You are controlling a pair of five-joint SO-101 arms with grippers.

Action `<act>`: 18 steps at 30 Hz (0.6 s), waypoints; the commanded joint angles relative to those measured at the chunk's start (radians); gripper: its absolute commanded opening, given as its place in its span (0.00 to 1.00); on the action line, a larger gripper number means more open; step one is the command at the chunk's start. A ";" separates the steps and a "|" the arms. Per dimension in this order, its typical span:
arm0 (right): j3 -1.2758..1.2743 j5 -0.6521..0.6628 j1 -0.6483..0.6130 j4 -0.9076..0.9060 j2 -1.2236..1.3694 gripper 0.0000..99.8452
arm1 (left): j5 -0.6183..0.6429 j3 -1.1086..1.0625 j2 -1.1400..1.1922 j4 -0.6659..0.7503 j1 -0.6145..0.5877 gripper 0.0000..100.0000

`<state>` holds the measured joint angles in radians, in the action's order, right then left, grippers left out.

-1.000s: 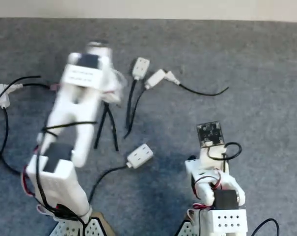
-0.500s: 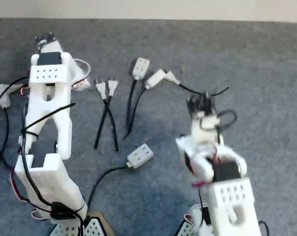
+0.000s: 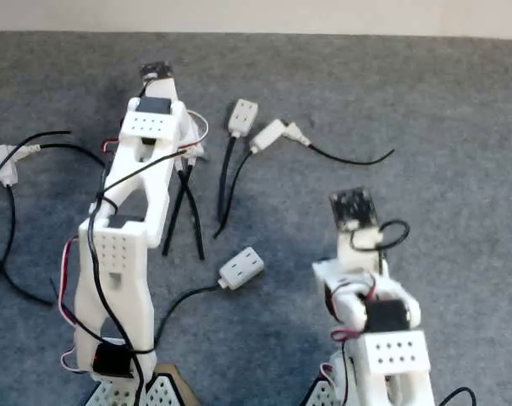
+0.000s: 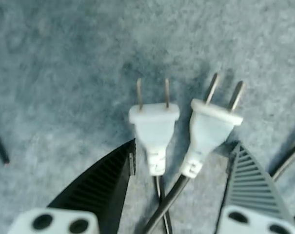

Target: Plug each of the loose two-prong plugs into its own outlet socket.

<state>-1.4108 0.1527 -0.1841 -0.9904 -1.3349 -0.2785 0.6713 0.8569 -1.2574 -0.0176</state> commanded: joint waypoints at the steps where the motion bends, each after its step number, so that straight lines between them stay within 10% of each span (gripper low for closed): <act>1: -0.064 0.017 0.013 -0.030 -0.134 0.29 | -0.012 0.179 0.087 -0.072 0.024 0.24; 6: -0.058 0.017 0.012 -0.097 -0.226 0.29 | -0.012 0.426 0.209 -0.203 0.033 0.06; 18: -0.065 0.017 0.012 -0.102 -0.245 0.29 | -0.052 0.868 0.260 -0.497 0.090 0.05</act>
<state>-1.4784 0.1588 -0.1811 -1.0871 -1.5650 -0.3230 1.4431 1.1362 -1.7192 0.0437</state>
